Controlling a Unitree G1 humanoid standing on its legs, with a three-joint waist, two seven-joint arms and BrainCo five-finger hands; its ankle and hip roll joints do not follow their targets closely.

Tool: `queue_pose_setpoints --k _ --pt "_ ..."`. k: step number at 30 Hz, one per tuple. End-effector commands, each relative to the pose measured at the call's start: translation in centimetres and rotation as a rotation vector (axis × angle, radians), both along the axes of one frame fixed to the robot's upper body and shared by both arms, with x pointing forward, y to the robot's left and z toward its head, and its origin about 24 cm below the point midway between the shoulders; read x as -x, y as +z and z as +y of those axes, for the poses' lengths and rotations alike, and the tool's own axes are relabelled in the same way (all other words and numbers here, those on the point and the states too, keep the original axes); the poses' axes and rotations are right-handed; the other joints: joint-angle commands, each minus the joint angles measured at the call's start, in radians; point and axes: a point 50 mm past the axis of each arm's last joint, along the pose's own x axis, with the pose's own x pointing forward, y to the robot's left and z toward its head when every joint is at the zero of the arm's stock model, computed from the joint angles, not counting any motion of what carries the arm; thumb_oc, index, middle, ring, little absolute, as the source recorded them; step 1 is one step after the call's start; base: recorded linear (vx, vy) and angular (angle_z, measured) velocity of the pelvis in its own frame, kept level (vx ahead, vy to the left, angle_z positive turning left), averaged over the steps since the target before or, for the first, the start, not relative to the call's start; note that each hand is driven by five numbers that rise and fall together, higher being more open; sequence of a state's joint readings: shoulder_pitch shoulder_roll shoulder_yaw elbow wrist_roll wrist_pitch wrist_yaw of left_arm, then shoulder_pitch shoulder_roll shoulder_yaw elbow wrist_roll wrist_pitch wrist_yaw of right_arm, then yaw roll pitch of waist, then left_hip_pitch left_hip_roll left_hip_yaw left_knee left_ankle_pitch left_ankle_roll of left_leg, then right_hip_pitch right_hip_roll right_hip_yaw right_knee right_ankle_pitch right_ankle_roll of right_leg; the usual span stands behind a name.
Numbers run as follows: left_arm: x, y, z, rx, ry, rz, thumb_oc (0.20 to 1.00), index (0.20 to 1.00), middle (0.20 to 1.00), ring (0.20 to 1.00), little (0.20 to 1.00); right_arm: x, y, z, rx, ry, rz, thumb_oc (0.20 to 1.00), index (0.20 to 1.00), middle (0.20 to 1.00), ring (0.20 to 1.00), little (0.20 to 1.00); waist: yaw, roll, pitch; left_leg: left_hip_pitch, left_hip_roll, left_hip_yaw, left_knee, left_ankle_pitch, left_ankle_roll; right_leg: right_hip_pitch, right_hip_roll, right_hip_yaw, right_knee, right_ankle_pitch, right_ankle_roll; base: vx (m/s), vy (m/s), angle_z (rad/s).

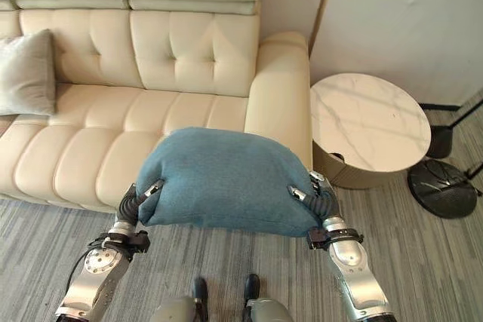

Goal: Pick up all the scattered cushions and arrange them neatly on the sofa.

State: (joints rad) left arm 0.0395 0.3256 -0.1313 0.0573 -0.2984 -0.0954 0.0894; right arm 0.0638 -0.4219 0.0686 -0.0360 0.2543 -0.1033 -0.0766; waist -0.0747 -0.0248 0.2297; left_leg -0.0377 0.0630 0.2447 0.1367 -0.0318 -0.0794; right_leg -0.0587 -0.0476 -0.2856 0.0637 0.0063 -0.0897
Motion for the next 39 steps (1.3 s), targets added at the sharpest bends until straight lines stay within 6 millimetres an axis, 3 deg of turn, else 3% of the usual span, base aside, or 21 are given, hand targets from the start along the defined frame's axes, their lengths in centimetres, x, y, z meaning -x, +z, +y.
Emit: queue_pose_setpoints --k 1,7,14,18,21,25,28,31,34,36,39 --pt "-1.2 4.6 -0.1 -0.02 -0.047 -0.246 0.2 0.2 0.2 0.2 0.2 -0.6 3.3 1.3 -0.035 0.054 -0.203 0.2 0.2 0.2 0.2 0.2 0.008 -0.042 -0.091 -0.064 -0.031 -0.012 -0.008 -0.048 0.031 0.068 0.004 0.088 -0.104 -0.071 0.158 0.02 0.033 0.5" --pt "-0.7 4.3 0.8 -0.061 -0.027 -0.228 0.2 0.2 0.2 0.2 0.2 -0.8 3.6 1.9 -0.038 0.081 -0.21 0.2 0.2 0.2 0.2 0.2 0.027 -0.059 -0.097 -0.046 -0.049 -0.023 -0.059 -0.042 0.043 0.077 -0.005 0.092 -0.101 -0.064 0.169 0.08 0.084 0.09" --pt "-0.1 4.7 2.3 -0.094 0.018 -0.239 0.2 0.2 0.2 0.2 0.2 -1.0 3.8 2.7 -0.047 0.114 -0.219 0.2 0.2 0.2 0.2 0.2 0.066 -0.061 -0.082 -0.074 -0.079 -0.045 -0.013 -0.092 0.079 0.064 -0.036 0.126 -0.051 -0.079 0.194 0.07 0.152 -0.09" --pt "-0.2 4.9 2.6 -0.098 0.027 -0.246 0.2 0.2 0.2 0.2 0.2 -0.9 3.7 2.6 -0.058 0.109 -0.217 0.2 0.2 0.2 0.2 0.2 0.076 -0.049 -0.073 -0.081 -0.096 -0.066 0.001 -0.103 0.096 0.005 -0.065 0.13 0.101 -0.096 0.204 0.07 0.148 0.0" --pt "-0.5 5.1 2.5 -0.106 0.02 -0.256 0.2 0.2 0.2 0.2 0.2 -0.9 3.5 2.4 -0.063 0.096 -0.213 0.2 0.2 0.2 0.2 0.2 0.054 -0.034 -0.06 -0.055 -0.104 -0.094 -0.009 -0.11 0.098 -0.079 -0.032 0.17 0.197 -0.094 0.201 0.11 0.093 0.38" --pt "-0.5 5.1 2.4 -0.117 0.014 -0.257 0.2 0.2 0.2 0.2 0.2 -1.0 3.5 2.2 -0.051 0.1 -0.205 0.2 0.2 0.2 0.2 0.2 0.018 -0.026 -0.037 0.042 -0.131 -0.126 -0.055 -0.127 0.098 -0.187 0.018 0.157 0.128 -0.037 0.199 0.21 0.05 0.4" --pt "-0.9 5.0 1.9 -0.118 0.005 -0.26 0.2 0.2 0.2 0.2 0.2 -0.7 3.1 1.7 -0.039 0.091 -0.184 0.2 0.2 0.2 0.2 0.2 -0.017 -0.031 -0.035 0.146 -0.15 -0.17 -0.066 -0.185 0.084 -0.232 0.022 0.079 0.024 0.014 0.227 0.41 -0.009 0.59" --pt "-0.8 4.7 1.4 -0.102 -0.005 -0.257 0.2 0.2 0.2 0.2 0.2 -0.2 2.8 1.1 -0.031 0.081 -0.173 0.2 0.2 0.2 0.2 0.2 -0.026 -0.029 -0.055 0.187 -0.145 -0.193 -0.043 -0.208 0.071 -0.183 0.032 0.102 0.001 0.029 0.2 0.34 -0.111 0.67" --pt "-0.5 4.3 1.3 -0.094 -0.015 -0.239 0.2 0.2 0.2 0.2 0.2 -0.3 2.6 0.5 -0.005 0.067 -0.157 0.2 0.2 0.2 0.2 0.2 -0.034 -0.017 -0.077 0.175 -0.131 -0.174 0.045 -0.153 0.034 -0.134 0.032 0.096 -0.017 0.035 0.186 0.29 -0.11 0.49" --pt "-0.4 4.1 1.2 -0.085 -0.012 -0.232 0.2 0.2 0.2 0.2 0.2 -0.3 2.5 0.2 0.002 0.059 -0.147 0.2 0.2 0.2 0.2 0.2 -0.032 -0.013 -0.08 0.128 -0.11 -0.14 0.131 -0.088 0.009 -0.089 0.029 0.089 -0.038 0.024 0.178 0.18 -0.08 -0.03" --pt "-0.5 4.4 1.1 -0.068 -0.012 -0.245 0.2 0.2 0.2 0.2 0.2 -0.3 2.7 -0.4 0.008 0.039 -0.15 0.2 0.2 0.2 0.2 0.2 -0.042 -0.007 -0.098 0.09 -0.089 -0.06 0.196 -0.075 -0.014 -0.072 0.027 0.075 -0.063 0.021 0.171 0.13 -0.037 -0.14"
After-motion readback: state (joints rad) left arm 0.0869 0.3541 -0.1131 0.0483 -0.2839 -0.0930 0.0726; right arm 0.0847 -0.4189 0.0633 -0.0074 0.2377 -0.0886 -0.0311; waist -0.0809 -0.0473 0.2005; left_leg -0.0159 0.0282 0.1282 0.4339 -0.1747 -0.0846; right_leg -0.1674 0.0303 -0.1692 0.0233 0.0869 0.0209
